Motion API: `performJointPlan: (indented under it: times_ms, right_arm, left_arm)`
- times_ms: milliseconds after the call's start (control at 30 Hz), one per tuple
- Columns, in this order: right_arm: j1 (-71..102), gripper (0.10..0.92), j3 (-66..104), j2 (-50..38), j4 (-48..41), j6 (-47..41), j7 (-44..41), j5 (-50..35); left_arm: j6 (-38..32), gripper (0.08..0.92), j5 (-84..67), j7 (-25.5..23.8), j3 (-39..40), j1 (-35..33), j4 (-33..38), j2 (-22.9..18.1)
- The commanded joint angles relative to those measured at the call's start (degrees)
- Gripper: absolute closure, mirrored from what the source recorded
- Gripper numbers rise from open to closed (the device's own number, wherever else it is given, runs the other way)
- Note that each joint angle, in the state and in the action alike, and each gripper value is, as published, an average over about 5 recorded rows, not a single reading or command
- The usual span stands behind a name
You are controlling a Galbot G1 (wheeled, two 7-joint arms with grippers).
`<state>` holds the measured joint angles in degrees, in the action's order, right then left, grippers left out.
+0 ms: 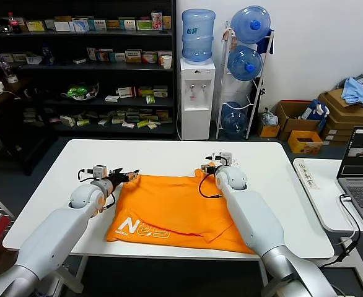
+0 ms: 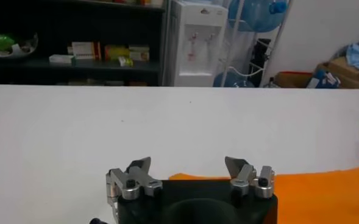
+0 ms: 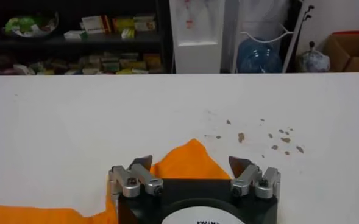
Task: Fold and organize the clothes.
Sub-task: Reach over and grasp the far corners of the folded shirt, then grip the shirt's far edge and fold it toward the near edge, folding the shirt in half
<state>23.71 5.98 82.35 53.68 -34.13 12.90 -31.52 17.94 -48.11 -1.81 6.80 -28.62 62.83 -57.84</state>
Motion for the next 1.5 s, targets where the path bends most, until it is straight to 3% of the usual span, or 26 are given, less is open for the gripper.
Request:
performJointPlan:
  times_ms: [33,167,333,900,1100,1500]
  right_arm:
    - [-0.4,0.203,-0.2,0.3,-0.8,-0.1,-0.1,0.2]
    - [-0.4,0.217,-0.2,0.3,-0.9,-0.1,-0.1,0.2]
    - [-0.6,0.297,-0.2,0.3,-1.1,-0.2,-0.1,0.2]
    - [0.4,0.784,-1.1,-0.9,1.3,1.5,-0.1,-0.8]
    - [2.0,0.9,-1.5,-2.6,5.9,3.5,0.2,-2.5]
    - [17.4,0.901,-1.0,-13.3,36.2,3.3,5.2,-9.6]
  left_arm:
    - [0.3,0.189,0.4,0.1,0.6,0.2,-0.3,0.1]
    - [0.5,0.269,0.5,0.4,1.0,-0.3,0.2,0.6]
    - [0.6,0.415,0.8,0.3,1.3,-0.9,0.0,0.7]
    - [-2.2,0.887,1.5,0.5,0.2,-0.9,-0.9,-0.4]
    - [-4.4,0.906,2.8,0.2,-2.8,-2.8,0.9,-0.3]
    - [-9.0,0.906,9.6,-0.6,-11.9,-16.6,18.6,5.2]
